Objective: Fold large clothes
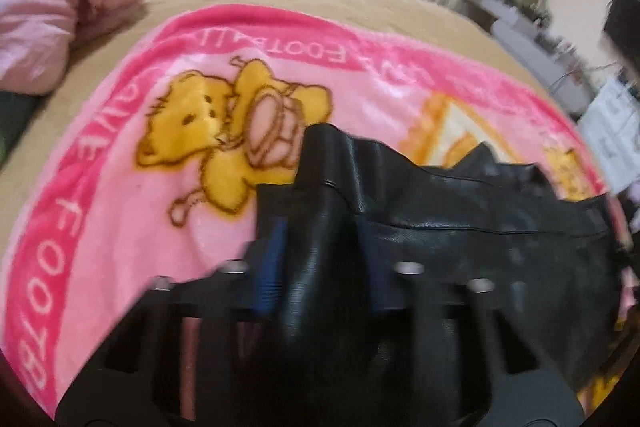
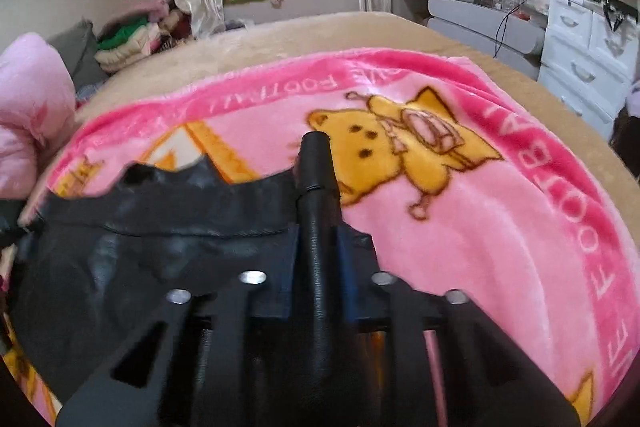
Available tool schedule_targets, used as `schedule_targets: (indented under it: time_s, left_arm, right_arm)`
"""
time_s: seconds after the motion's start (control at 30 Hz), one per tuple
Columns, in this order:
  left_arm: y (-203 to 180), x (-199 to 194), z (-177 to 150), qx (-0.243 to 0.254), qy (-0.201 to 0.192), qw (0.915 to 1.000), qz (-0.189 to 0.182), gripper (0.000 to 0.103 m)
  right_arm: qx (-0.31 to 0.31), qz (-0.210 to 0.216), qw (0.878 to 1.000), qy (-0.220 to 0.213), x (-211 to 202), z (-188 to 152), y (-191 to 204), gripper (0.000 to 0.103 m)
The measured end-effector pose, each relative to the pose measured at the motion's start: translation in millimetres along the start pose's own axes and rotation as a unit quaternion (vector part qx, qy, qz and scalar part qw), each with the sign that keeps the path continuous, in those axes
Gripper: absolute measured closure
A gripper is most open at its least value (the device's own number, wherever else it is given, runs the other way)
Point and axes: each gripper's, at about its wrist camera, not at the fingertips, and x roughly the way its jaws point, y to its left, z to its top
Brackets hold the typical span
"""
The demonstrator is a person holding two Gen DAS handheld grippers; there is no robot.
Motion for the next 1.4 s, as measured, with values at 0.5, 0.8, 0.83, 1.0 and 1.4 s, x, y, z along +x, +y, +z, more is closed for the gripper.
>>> schedule_targets:
  time_s: [0.5,0.8,0.83,1.0,1.4]
  left_arm:
    - [-10,28,-9,0.024,-0.014,0.9993,0.025,0.084]
    - [-6,24,-7,0.018,-0.011,0.9996,0.020,0.077]
    - [-8,23,-7,0.021,-0.011,0.9995,0.022,0.072]
    - [-8,8,-5,0.032,-0.012,0.9988,0.035,0.047]
    - [-6,-49,-4,0.028,-0.038,0.9973,0.056,0.010]
  right_arm:
    - [0.028,-0.020,0.998,0.044,23,-20,-11,0.085]
    - [0.028,-0.031,0.998,0.054,18,-20,-10,0.069]
    - [0.031,-0.033,0.997,0.055,15,-20,-11,0.057]
    - [0.074,-0.021,0.995,0.057,1,-24,-24,0.034]
    - [0.106,0.043,0.993,0.035,-61,-28,-22,0.010]
